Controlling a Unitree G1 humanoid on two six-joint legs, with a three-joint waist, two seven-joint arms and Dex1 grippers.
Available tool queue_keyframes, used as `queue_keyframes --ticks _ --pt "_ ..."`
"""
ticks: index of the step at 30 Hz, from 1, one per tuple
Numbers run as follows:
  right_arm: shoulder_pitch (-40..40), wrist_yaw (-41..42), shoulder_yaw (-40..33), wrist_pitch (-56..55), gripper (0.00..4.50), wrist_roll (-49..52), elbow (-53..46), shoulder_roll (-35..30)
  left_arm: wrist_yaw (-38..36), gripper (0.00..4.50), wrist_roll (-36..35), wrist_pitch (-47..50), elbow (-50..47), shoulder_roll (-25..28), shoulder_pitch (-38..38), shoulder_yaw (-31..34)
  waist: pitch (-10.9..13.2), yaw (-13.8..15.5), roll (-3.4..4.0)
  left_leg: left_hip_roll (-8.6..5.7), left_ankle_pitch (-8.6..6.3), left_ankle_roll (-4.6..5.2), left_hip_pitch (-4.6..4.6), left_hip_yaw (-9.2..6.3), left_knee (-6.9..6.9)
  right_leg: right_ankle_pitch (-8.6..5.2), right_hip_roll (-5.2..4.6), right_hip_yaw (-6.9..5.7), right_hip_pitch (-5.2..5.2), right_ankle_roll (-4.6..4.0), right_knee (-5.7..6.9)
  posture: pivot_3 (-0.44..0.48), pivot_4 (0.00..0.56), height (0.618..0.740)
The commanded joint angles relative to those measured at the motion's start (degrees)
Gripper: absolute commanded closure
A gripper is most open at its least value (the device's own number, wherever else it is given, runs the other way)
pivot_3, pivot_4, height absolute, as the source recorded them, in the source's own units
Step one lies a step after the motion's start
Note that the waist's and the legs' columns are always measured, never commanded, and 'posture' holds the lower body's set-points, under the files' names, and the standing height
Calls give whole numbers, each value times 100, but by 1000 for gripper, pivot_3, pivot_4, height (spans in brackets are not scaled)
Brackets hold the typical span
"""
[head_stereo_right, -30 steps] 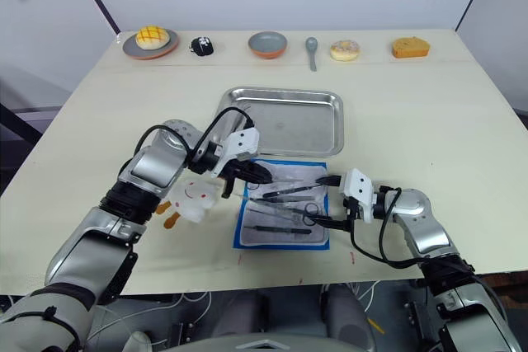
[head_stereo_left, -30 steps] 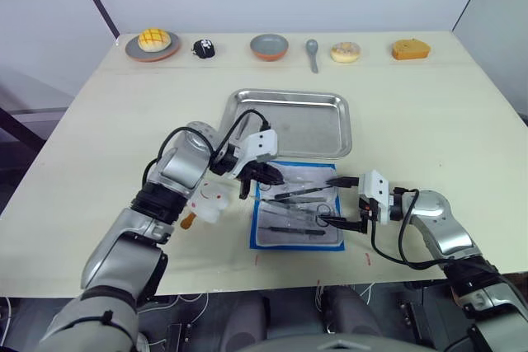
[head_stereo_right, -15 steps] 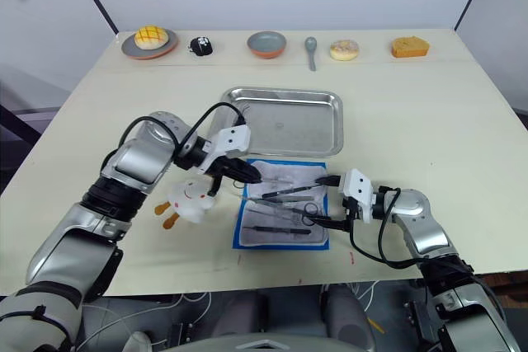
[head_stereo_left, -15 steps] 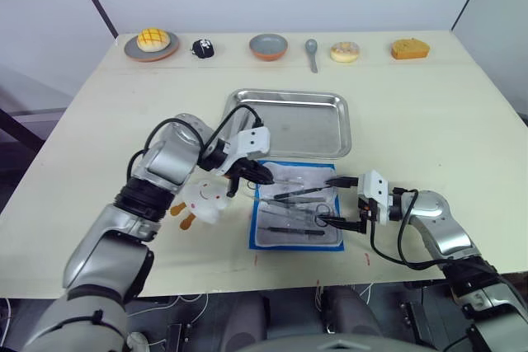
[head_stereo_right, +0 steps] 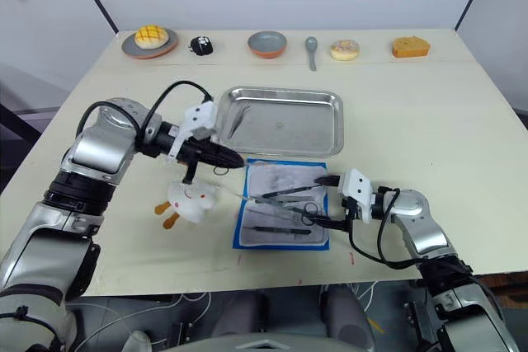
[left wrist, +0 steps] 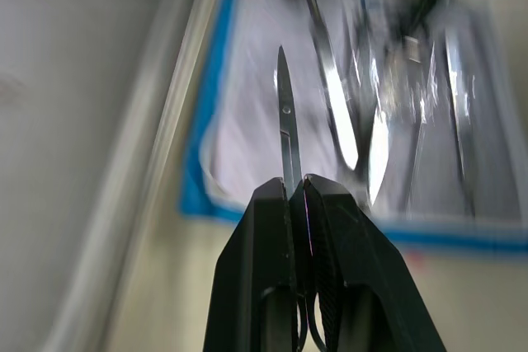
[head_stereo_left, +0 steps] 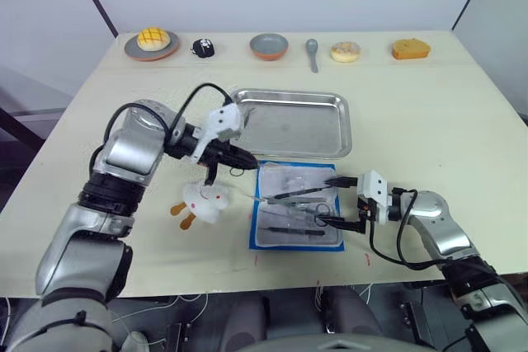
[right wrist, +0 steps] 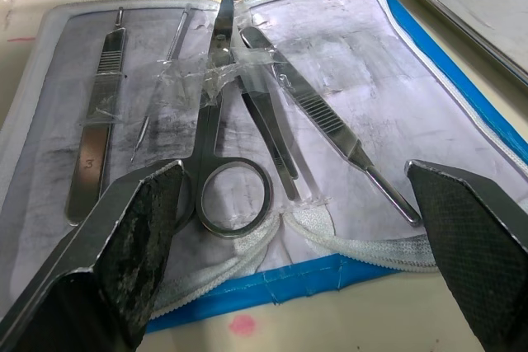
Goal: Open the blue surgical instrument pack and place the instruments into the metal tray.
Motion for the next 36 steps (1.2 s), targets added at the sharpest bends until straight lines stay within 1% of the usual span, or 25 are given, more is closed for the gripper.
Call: queue_keyframes --ticks 1,7,12,15,17,20,23,30,36 --pt "326 -157 346 222 0 -571 460 -62 1045 4441 -224 449 -383 -322 -71 601 0 1 0 0 0 0 0 0 0 0 0 0 0 0 -1 0 150 732" --pt "278 -142 349 183 0 -573 549 -39 2974 4441 -70 1002 -585 -1108 -12 1030 0 0 0 0 0 -1 1 -1 0 1 0 1 1 1 0 0 150 732" --pt "272 -121 352 157 0 -582 582 -55 4451 4441 314 1365 -752 -1747 88 967 0 6 -2 0 0 -1 1 -2 0 2 0 1 2 2 -1 0 150 732" --pt "273 -119 352 161 0 -582 578 -58 5214 4441 521 1460 -531 -2112 69 988 0 4 -2 0 1 -1 2 -1 0 3 0 1 3 2 -1 0 150 732" --pt "276 -115 346 167 0 -577 569 -69 5601 4441 670 1218 -241 -2263 71 969 0 0 -1 0 1 -2 3 -1 0 3 0 1 2 2 -1 0 150 732" --pt "294 -114 346 164 0 -579 557 -78 5994 4441 786 1000 89 -2452 97 943 -2 9 1 0 1 -2 4 -3 -1 3 -1 0 3 2 -1 0 150 732" --pt "333 -146 342 178 0 -574 517 -69 6450 4441 852 839 477 -2656 55 1060 -2 9 -1 -1 1 -3 2 -2 -2 3 -1 0 4 1 -2 0 150 732" --pt "390 -157 341 195 0 -566 464 -91 6868 4441 878 705 1076 -2801 -64 1107 -3 9 -1 -1 2 -4 3 -2 -3 3 -1 -2 4 1 -4 0 150 732" --pt "346 -159 329 181 0 -574 505 -92 7113 4441 884 779 1301 -2898 -123 1202 -3 8 -1 -1 2 -5 3 -2 -4 3 -2 -3 4 2 -5 0 150 732"
